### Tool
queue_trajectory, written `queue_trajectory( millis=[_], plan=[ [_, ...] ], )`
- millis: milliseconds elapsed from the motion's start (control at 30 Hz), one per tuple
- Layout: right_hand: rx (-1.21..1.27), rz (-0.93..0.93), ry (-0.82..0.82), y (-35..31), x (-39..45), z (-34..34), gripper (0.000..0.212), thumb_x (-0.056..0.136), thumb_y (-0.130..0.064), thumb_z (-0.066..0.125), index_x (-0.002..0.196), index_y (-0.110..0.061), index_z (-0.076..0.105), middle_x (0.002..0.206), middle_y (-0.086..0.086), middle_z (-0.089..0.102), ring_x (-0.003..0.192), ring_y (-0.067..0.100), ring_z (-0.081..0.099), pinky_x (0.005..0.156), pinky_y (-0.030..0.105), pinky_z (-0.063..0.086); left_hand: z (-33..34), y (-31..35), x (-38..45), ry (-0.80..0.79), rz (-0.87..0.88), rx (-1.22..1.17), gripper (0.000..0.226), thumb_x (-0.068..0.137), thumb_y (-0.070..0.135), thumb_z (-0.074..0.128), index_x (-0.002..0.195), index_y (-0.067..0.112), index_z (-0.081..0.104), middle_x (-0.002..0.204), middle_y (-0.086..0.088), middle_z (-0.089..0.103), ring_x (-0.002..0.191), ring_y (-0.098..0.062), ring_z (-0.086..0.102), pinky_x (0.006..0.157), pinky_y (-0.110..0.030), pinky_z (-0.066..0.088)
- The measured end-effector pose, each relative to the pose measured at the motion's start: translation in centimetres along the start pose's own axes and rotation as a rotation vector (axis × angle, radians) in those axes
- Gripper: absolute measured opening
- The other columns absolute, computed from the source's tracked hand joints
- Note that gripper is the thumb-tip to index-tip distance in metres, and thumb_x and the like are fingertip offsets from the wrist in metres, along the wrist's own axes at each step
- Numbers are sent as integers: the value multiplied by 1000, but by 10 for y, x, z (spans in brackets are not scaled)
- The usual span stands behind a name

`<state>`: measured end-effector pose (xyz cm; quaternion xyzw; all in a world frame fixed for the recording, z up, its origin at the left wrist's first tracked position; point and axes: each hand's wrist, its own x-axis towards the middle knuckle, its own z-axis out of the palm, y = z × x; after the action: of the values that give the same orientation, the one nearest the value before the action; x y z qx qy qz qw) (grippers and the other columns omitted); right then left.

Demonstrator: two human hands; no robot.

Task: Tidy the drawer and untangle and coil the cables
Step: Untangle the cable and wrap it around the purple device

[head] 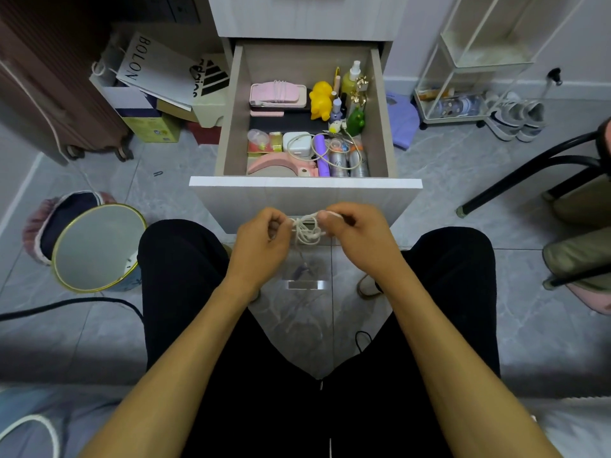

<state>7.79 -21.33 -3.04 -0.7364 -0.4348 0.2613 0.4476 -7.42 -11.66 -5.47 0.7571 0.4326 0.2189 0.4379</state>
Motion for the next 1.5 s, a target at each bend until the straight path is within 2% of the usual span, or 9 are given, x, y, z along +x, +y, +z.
queue_trajectory(
  millis=[167, 333, 433, 600, 733, 933, 1100, 1300, 1500],
  plan=[
    [-254, 76, 37, 19, -7, 13, 25, 95, -29, 55, 84, -10, 67, 78, 6, 66, 75, 24, 59, 71, 35, 49, 4, -7, 4, -9, -47, 99, 14, 95, 21, 57, 80, 22, 57, 76, 3, 66, 72, -11, 61, 66, -29, 50],
    [-592, -132, -98, 13, 1, 20, 26, 93, -39, 55, 96, -17, 69, 93, 4, 66, 89, 25, 57, 79, 42, 49, 5, 3, -2, -83, 96, 229, 10, 96, 26, 57, 88, 20, 58, 76, 7, 62, 69, -8, 58, 62, -22, 46],
    [-408, -145, -133, 5, 4, 16, 24, 94, -30, 59, 80, -13, 69, 75, 1, 65, 70, 18, 58, 67, 38, 51, 4, 4, -1, -52, 48, 101, 9, 95, 21, 58, 87, 17, 60, 81, 4, 66, 76, -9, 62, 64, -19, 47],
    [-29, 27, 157, 11, -12, 8, 26, 95, -21, 59, 74, -8, 66, 63, -1, 60, 61, 13, 54, 61, 27, 44, 0, -13, 8, 41, -220, -30, 18, 95, 18, 56, 78, 24, 58, 81, 6, 68, 76, -7, 64, 63, -16, 42],
    [-279, 117, -23, 23, -15, 10, 18, 95, -22, 52, 87, -11, 62, 75, 4, 64, 69, 22, 58, 67, 41, 51, 0, -17, 0, -24, -156, 95, 15, 95, 20, 55, 81, 21, 57, 81, 1, 68, 79, -16, 65, 65, -26, 50],
    [-535, -12, -171, 4, 2, 27, 25, 96, -38, 51, 86, -17, 62, 81, 3, 66, 74, 21, 60, 67, 37, 53, 7, 0, -6, -110, 58, 217, 13, 98, 27, 56, 88, 18, 57, 75, 6, 63, 68, -8, 58, 61, -25, 48],
    [-390, 24, -53, 16, 2, 31, 30, 97, -31, 53, 73, -13, 58, 65, -1, 56, 61, 18, 52, 59, 37, 47, 7, -5, -4, 81, 79, 191, 7, 93, 22, 63, 87, 19, 64, 100, 5, 52, 83, -3, 51, 69, -3, 37],
    [-282, 101, 22, 24, -13, 42, 31, 97, -28, 54, 71, -12, 59, 60, -4, 52, 55, 10, 47, 57, 26, 38, 27, 1, -11, 190, -112, 57, 14, 92, 14, 59, 79, 19, 58, 86, -1, 65, 77, -10, 58, 62, -8, 40],
    [-141, 244, 61, 28, -17, 28, 36, 97, -27, 55, 67, -9, 57, 56, -4, 48, 51, 7, 40, 49, 14, 33, 29, -6, -13, 86, 63, 138, 7, 91, 16, 62, 85, 15, 62, 93, 3, 55, 82, -9, 53, 69, -7, 38]
  ],
)
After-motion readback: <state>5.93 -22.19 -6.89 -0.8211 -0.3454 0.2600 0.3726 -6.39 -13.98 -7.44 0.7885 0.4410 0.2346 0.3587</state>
